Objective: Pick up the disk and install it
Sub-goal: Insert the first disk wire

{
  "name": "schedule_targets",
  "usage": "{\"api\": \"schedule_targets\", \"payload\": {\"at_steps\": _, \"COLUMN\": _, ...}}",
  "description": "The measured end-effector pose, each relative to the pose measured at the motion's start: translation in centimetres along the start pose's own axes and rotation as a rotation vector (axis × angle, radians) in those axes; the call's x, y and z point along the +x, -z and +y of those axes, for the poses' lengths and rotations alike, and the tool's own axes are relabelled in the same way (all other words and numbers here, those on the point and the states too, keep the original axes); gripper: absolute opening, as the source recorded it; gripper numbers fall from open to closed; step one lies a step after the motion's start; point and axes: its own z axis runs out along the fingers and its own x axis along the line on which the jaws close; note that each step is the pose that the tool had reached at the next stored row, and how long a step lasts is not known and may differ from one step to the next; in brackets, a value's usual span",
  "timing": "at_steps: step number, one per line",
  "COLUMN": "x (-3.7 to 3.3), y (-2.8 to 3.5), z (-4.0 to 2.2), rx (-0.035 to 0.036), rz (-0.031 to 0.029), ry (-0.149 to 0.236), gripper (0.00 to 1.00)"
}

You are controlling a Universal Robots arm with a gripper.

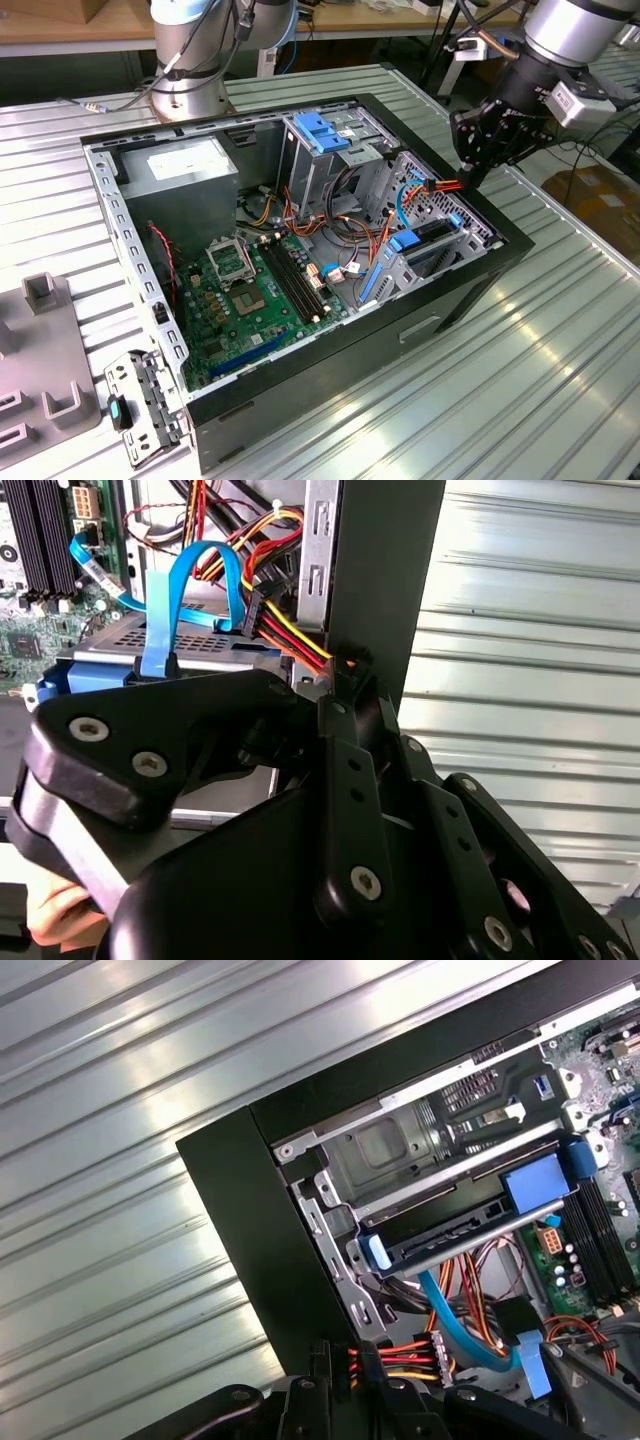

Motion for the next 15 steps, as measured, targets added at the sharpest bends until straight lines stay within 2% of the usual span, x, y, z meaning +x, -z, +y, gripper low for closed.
{"api": "schedule_targets", "payload": {"at_steps": 4, "x": 0.00, "y": -0.07, "z": 0.03, "rx": -0.0004, "rz": 0.0000, "ry": 0.014, "gripper": 0.25}}
{"api": "schedule_targets", "payload": {"at_steps": 5, "x": 0.00, "y": 0.02, "z": 0.03, "rx": -0.0010, "rz": 0.0003, "ry": 0.014, "gripper": 0.24}}
{"api": "schedule_targets", "payload": {"at_steps": 6, "x": 0.00, "y": 0.24, "z": 0.01, "rx": -0.0016, "rz": 0.0005, "ry": 0.014, "gripper": 0.17}}
{"api": "schedule_targets", "payload": {"at_steps": 8, "x": 0.00, "y": 0.73, "z": -0.01, "rx": -0.0027, "rz": 0.0010, "ry": 0.014, "gripper": 0.16}}
{"api": "schedule_targets", "payload": {"at_steps": 12, "x": 0.00, "y": 0.74, "z": -0.01, "rx": -0.0030, "rz": 0.0012, "ry": 0.014, "gripper": 0.16}}
{"api": "schedule_targets", "payload": {"at_steps": 15, "x": 0.00, "y": 0.72, "z": -0.01, "rx": -0.0036, "rz": 0.0023, "ry": -0.012, "gripper": 0.16}}
